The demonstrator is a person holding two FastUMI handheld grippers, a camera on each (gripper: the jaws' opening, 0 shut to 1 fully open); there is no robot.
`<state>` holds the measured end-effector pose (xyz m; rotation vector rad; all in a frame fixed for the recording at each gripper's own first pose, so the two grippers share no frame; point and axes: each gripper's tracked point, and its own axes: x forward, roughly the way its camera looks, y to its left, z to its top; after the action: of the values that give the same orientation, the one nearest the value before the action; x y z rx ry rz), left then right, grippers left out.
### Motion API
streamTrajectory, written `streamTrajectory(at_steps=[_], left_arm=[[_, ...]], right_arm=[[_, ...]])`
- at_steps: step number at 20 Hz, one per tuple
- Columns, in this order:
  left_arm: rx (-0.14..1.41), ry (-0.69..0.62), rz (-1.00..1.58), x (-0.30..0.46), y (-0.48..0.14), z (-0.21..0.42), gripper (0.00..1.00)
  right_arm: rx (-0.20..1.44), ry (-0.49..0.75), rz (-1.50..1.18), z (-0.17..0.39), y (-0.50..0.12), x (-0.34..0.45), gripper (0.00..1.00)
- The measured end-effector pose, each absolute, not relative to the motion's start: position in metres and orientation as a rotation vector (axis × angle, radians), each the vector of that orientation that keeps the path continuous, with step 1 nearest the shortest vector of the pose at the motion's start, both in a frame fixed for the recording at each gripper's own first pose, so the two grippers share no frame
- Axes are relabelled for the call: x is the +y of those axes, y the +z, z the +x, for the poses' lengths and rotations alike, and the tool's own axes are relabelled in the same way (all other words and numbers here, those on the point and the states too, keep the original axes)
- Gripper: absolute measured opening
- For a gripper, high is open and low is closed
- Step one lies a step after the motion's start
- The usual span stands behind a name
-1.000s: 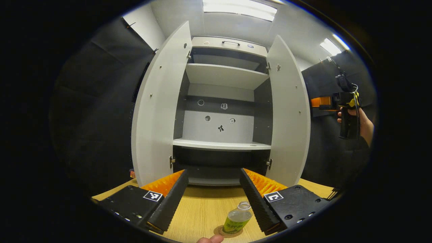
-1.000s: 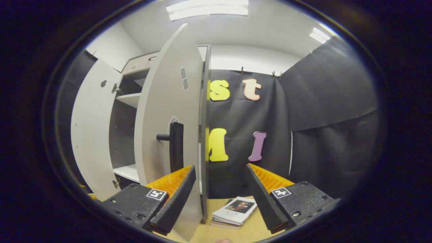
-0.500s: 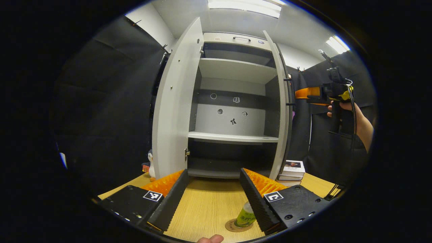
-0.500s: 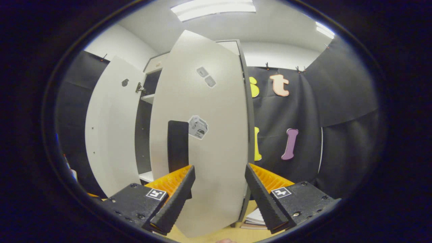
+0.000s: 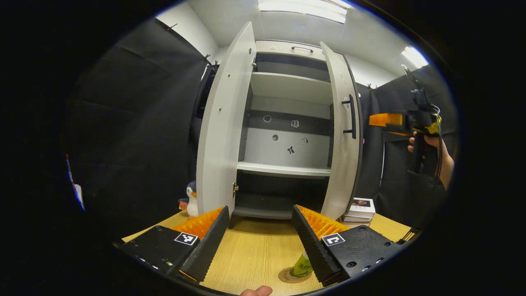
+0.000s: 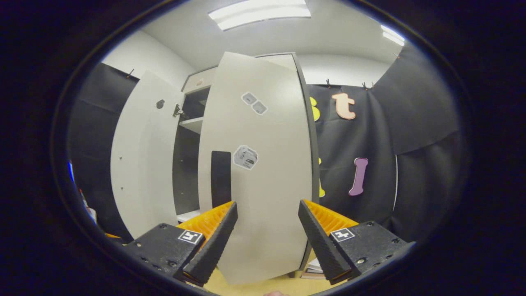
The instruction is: Grasp the bottle in the cabinet with the left hand and place it on the coaster, then close the right door with the right hand and the left door with the left hand.
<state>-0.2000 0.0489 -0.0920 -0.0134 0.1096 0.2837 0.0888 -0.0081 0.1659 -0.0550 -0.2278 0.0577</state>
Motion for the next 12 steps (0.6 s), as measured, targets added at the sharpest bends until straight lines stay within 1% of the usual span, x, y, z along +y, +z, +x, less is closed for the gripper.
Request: streamTrajectory(at_steps=[2, 3, 4, 5, 6, 7, 12], left_arm=[[0.108, 0.271, -0.028, 0.045, -0.09, -0.195, 0.94], [0.107, 0.262, -0.037, 0.042, -0.09, -0.192, 0.94], [0.106, 0.253, -0.046, 0.04, -0.088, -0.189, 0.93], [0.109, 0.242, -0.054, 0.037, -0.088, -0.187, 0.93], [0.111, 0.234, -0.058, 0.034, -0.088, -0.187, 0.93], [0.11, 0.232, -0.059, 0.033, -0.087, -0.187, 0.94], [0.13, 0.24, -0.107, 0.035, -0.089, -0.194, 0.94]], right_arm=[[-0.207, 0.043, -0.055, 0.071, 0.138, -0.012, 0.98], [-0.206, 0.049, -0.06, 0.062, 0.127, -0.01, 0.93], [-0.213, 0.065, -0.058, 0.054, 0.117, -0.007, 0.98], [-0.212, 0.078, -0.054, 0.046, 0.108, -0.005, 0.98], [-0.199, 0.077, -0.055, 0.04, 0.095, -0.007, 0.93], [-0.186, 0.069, -0.058, 0.032, 0.082, -0.01, 0.98], [-0.074, 0.065, -0.061, 0.017, 0.01, -0.017, 0.98]])
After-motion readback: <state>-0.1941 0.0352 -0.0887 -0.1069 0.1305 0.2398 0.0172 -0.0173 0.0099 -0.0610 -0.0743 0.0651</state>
